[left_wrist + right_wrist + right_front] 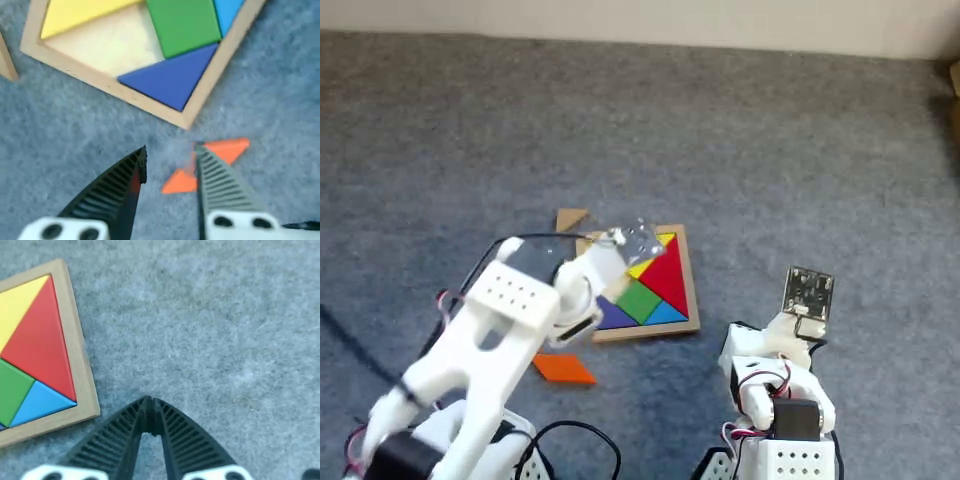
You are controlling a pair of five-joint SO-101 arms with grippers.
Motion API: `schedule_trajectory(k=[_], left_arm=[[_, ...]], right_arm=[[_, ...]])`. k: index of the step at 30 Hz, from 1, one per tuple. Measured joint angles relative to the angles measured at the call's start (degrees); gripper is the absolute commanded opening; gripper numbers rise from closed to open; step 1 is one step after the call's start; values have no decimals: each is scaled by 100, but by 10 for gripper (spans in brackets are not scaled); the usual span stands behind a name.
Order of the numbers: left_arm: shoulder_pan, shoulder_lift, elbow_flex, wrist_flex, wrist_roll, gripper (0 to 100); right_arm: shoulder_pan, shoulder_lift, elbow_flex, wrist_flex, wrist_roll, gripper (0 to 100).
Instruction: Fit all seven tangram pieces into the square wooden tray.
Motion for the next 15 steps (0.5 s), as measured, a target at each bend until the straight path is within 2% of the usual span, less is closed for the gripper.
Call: schedule_trajectory(k=[5, 10, 15], left_arm=[[0, -985, 853, 18, -185, 274], [0, -1152, 1407, 0, -413, 274], [0, -897, 1952, -703, -580, 271]], right_arm=[[0, 0, 0, 0, 0, 16], [0, 0, 0, 0, 0, 16], [0, 0, 0, 0, 0, 16]])
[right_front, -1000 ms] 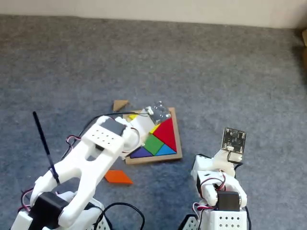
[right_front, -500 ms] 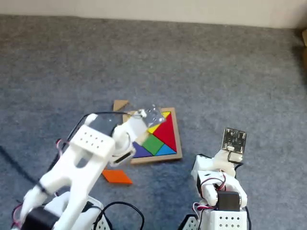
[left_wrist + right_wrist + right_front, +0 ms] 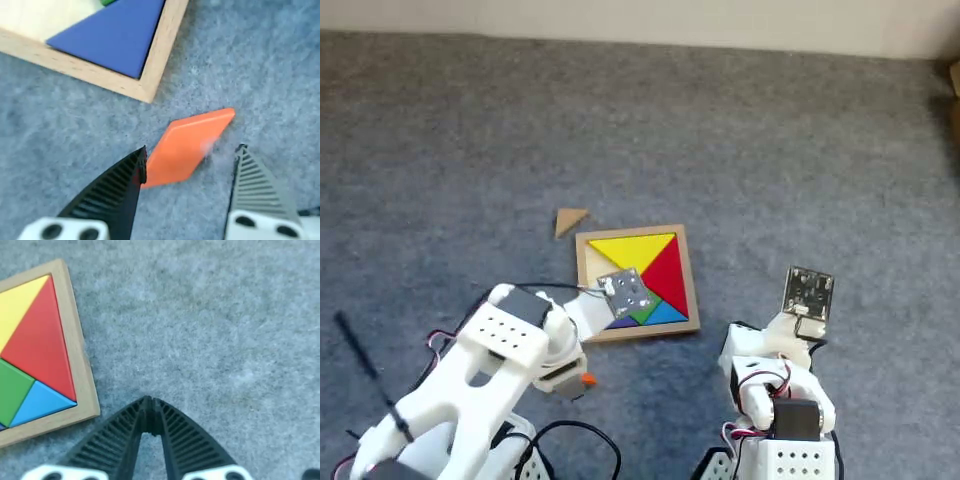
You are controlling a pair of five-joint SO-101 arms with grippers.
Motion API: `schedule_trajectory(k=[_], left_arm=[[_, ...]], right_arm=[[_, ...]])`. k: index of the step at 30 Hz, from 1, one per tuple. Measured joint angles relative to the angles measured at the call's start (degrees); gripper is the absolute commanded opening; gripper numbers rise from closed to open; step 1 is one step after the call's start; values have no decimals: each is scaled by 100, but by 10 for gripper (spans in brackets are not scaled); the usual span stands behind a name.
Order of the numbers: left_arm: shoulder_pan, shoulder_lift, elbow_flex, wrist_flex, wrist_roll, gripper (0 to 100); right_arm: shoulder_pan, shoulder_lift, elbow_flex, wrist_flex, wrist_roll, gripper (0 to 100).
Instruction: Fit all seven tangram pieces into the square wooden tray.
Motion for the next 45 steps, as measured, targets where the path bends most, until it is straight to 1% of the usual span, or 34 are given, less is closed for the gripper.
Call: schedule_trajectory(k=[3, 8, 14, 17, 20, 26, 29, 33, 37, 40, 45], left_arm=[[0, 316, 62, -369, 0, 220], [0, 782, 53, -475, 0, 126], [18, 862, 44, -466, 9, 63], [18, 862, 44, -457, 9, 48], [9, 862, -88, -299, 0, 48], [-9, 862, -835, 686, 0, 48], [-18, 862, -1099, 932, 0, 48], [-475, 862, -1371, 976, 0, 49], [-818, 923, -1486, 563, 53, 52], [-844, 923, -1495, 35, 563, 69], [-844, 941, -1327, -835, 976, 247]], right_arm=[[0, 0, 0, 0, 0, 16], [0, 0, 0, 0, 0, 16], [0, 0, 0, 0, 0, 16], [0, 0, 0, 0, 0, 16], [0, 0, 0, 0, 0, 16], [0, 0, 0, 0, 0, 16], [0, 0, 0, 0, 0, 16], [0, 0, 0, 0, 0, 16], [0, 0, 0, 0, 0, 16], [0, 0, 0, 0, 0, 16], [0, 0, 0, 0, 0, 16]])
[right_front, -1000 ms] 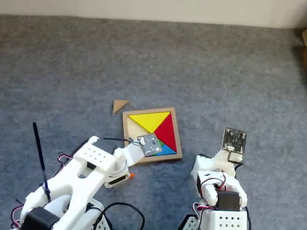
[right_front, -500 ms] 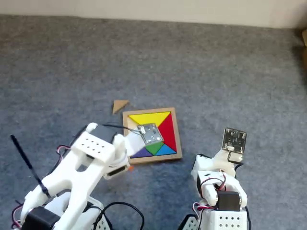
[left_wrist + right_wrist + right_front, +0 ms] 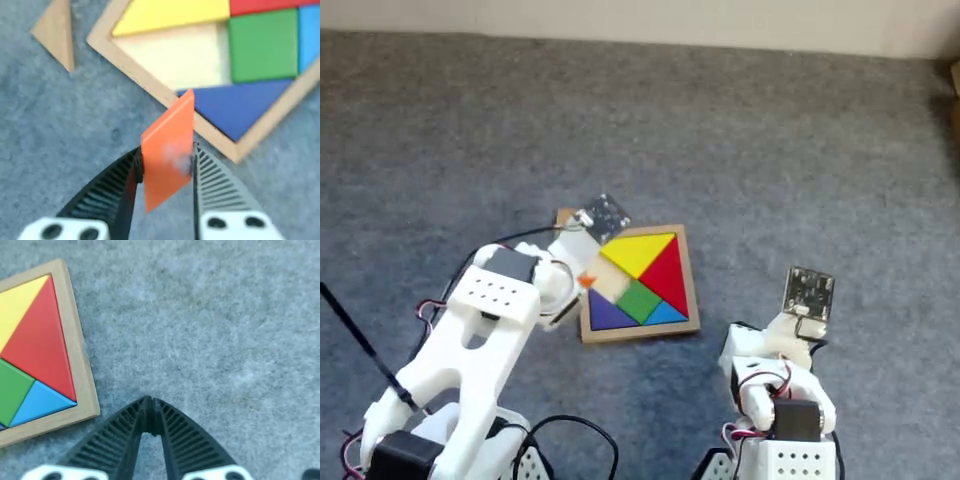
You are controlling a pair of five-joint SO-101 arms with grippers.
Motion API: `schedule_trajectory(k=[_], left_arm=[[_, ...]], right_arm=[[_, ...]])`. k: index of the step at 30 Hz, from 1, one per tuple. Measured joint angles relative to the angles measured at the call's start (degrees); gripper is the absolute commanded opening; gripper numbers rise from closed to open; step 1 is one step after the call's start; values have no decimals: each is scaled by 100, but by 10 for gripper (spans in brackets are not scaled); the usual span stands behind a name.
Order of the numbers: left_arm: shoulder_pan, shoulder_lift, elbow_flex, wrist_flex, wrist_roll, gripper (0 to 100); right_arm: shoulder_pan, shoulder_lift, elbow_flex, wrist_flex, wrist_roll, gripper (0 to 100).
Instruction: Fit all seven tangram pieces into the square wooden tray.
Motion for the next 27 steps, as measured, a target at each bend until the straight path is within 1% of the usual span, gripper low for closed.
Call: schedule_trajectory(k=[5, 9, 20, 24, 27], left_arm=[[-53, 0, 0, -176, 360, 226], [-220, 0, 0, -176, 343, 224], [-88, 0, 62, 26, 325, 223], [-105, 0, 378, -290, 325, 221], [-97, 0, 615, -571, 325, 195]], right_arm=[[0, 0, 0, 0, 0, 16], [0, 0, 0, 0, 0, 16], [0, 0, 0, 0, 0, 16], [0, 0, 0, 0, 0, 16], [0, 0, 0, 0, 0, 16]])
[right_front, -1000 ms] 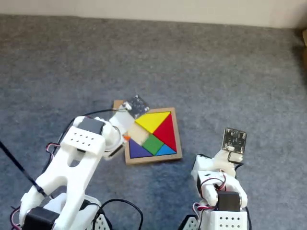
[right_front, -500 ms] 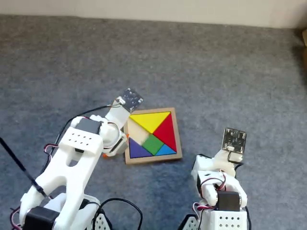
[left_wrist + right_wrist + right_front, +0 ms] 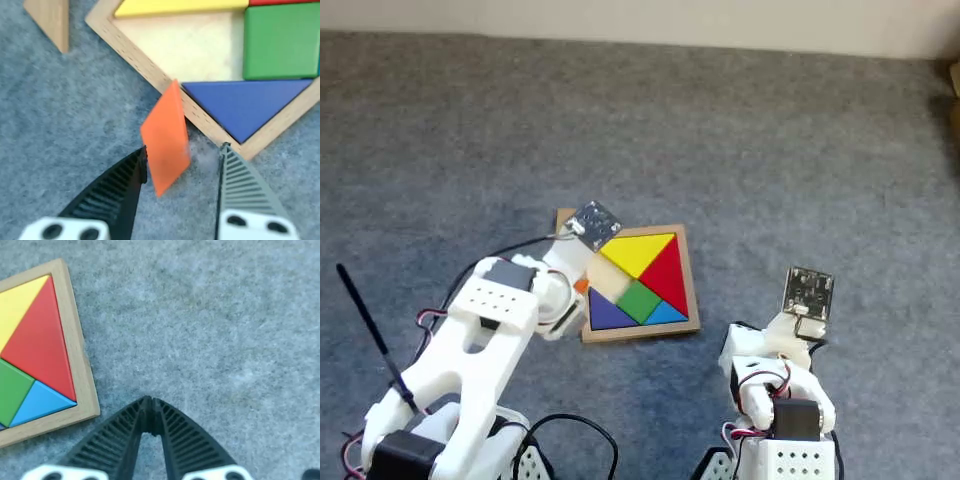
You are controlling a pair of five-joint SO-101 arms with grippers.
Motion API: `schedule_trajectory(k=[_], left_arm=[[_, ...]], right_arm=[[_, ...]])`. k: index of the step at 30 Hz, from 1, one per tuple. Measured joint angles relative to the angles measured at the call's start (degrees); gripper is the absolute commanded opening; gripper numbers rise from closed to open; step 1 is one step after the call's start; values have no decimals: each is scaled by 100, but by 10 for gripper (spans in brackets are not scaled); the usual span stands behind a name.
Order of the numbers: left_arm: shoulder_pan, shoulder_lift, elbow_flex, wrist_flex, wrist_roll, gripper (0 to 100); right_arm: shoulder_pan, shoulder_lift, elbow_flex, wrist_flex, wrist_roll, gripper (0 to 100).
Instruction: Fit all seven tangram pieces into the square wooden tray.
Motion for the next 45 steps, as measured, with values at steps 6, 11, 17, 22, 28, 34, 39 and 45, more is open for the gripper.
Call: schedule_trajectory(k=[6, 11, 17, 22, 28, 34, 39, 45], left_arm=[[0, 0, 53, -167, 0, 193], [-18, 730, -158, -167, 0, 189], [-26, 1873, -1081, 246, 0, 167], [18, 2189, -1398, 404, 53, 117], [26, 2145, -1398, 413, 352, 21], [9, 1301, -1538, 976, 440, 8], [9, 888, -2171, 1565, 905, 8], [229, 1538, -3112, 1829, 1433, 8]], right_arm=[[0, 0, 0, 0, 0, 16], [0, 0, 0, 0, 0, 16], [0, 0, 0, 0, 0, 16], [0, 0, 0, 0, 0, 16], [0, 0, 0, 0, 0, 16], [0, 0, 0, 0, 0, 16], [0, 0, 0, 0, 0, 16], [0, 0, 0, 0, 0, 16]])
